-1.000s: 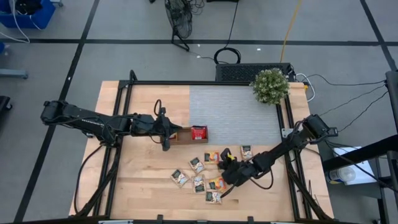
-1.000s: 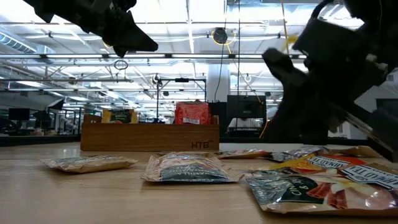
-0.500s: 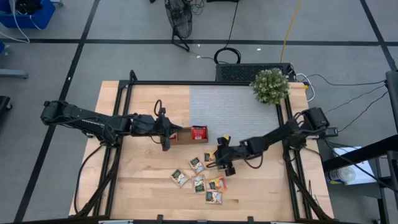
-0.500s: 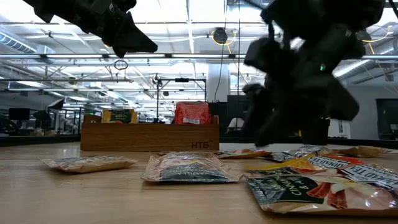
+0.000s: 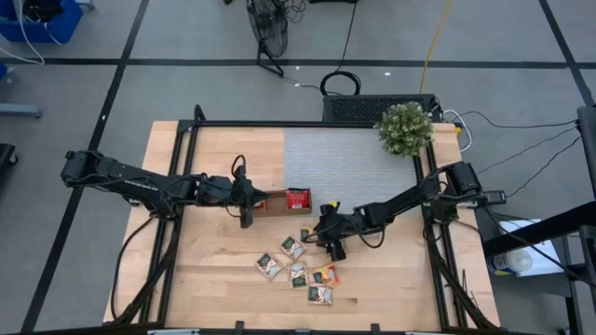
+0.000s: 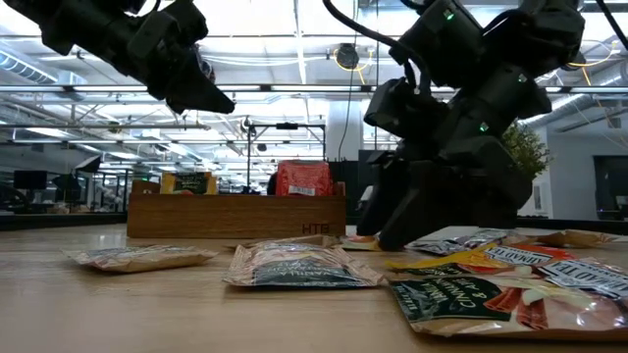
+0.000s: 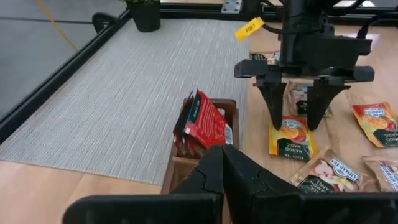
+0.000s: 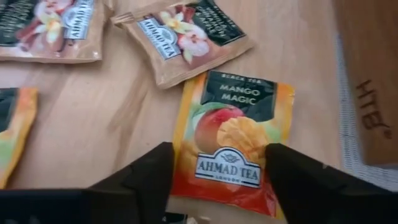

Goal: Pick & Place Tea
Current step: Put the yellow tea bag into the left section of the wooden organizer

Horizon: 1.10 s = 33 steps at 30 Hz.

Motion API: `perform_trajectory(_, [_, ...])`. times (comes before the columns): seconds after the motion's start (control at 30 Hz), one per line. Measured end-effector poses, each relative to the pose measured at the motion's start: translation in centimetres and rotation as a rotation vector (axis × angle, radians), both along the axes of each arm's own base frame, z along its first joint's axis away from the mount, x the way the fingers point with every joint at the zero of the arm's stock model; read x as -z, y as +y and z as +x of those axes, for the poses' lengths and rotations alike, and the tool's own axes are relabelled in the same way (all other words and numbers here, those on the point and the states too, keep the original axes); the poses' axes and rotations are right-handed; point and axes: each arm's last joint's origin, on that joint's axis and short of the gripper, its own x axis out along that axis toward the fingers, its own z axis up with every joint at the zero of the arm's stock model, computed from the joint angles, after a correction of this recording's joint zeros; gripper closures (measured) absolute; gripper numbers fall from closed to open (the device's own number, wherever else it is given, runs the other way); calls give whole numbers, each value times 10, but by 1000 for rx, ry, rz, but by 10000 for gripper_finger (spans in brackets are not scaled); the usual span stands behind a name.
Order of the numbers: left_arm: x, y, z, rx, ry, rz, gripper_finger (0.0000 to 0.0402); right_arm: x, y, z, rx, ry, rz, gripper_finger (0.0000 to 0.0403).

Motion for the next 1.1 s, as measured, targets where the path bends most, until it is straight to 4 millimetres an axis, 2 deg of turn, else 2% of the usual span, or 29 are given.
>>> perform_trajectory(0.4, [-8,0,3,1,-87,-3,394,0,0,0,-48,-3,24,388])
perform_trajectory(0.53, [-9,0,4,1,-104,-3,394,-1,6,1,-45,-47,-65,396])
perform_trajectory(0.63, [-10,0,4,-4,-116,-16,394,-10,14,-3,-39,-92,-213,398])
perform_trajectory(0.83, [-15,-1,6,-34,-189,-128,394,-43,31,-1,83,-332,-563,400])
perform_trajectory(0.9, [-16,-1,6,-24,-193,-135,394,-49,30,2,130,-384,-652,401])
perform_trajectory(1.0, [-17,-1,6,-36,-210,-172,391,-60,24,10,183,-485,-685,402])
perform_trajectory(1.1, [-22,-1,7,-52,-272,-238,364,-69,13,15,226,-546,-695,402])
